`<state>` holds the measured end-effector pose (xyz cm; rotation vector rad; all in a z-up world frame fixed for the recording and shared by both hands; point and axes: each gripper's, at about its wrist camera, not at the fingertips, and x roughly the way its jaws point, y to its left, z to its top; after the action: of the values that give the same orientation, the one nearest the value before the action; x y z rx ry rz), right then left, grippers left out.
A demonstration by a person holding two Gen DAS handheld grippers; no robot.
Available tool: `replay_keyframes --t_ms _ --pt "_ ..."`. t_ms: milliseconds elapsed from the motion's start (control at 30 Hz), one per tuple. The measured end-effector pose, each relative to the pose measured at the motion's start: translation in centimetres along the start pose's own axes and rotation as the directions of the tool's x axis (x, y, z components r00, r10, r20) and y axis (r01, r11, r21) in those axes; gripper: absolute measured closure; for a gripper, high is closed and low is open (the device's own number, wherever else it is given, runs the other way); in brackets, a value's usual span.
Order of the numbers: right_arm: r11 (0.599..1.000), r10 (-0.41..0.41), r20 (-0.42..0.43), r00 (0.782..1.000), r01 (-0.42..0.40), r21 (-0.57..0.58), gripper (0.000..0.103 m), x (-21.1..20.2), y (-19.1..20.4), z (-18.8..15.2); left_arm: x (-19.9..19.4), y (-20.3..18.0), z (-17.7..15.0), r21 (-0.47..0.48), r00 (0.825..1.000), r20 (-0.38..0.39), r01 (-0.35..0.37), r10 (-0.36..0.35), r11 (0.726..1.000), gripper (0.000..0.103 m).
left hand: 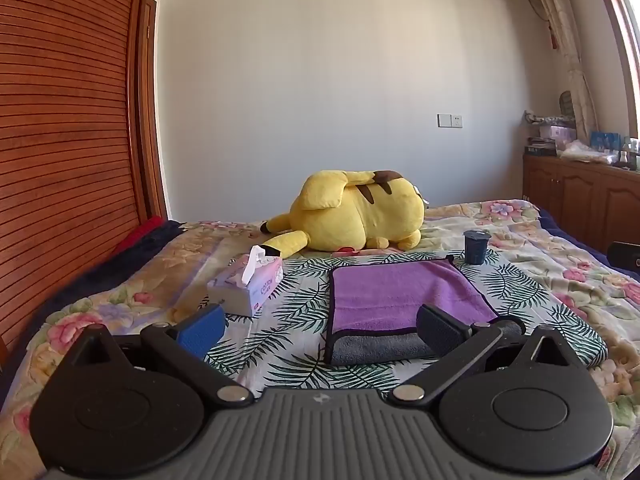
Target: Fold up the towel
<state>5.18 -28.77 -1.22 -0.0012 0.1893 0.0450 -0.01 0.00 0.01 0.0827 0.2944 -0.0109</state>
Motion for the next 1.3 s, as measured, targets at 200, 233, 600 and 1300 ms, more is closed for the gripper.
replay_keyframes --t_ms 200,233,600,1300 --pt "1.0 0.0 0.002 1.0 0.0 0.001 0.0 -0.06 -0.04 0.01 0.02 0.26 0.0 -0.004 1.0 0.002 -0.001 0.001 1.0 0.016" --pt "1.0 0.001 0.002 1.0 -0.001 0.002 0.0 -0.07 -0.06 0.02 0.02 0.35 0.0 -0.004 1.0 0.002 0.0 0.0 1.0 0.016" --pt "1.0 0.001 0.002 1.0 -0.001 0.0 0.0 -0.09 0.03 0.06 0.22 0.21 -0.13 0.003 1.0 0.002 -0.003 0.003 1.0 0.016" --pt "1.0 0.002 0.002 1.0 -0.002 -0.003 0.0 -0.03 0.08 -0.02 0.24 0.22 -0.18 0.004 1.0 0.002 -0.002 0.002 1.0 0.016"
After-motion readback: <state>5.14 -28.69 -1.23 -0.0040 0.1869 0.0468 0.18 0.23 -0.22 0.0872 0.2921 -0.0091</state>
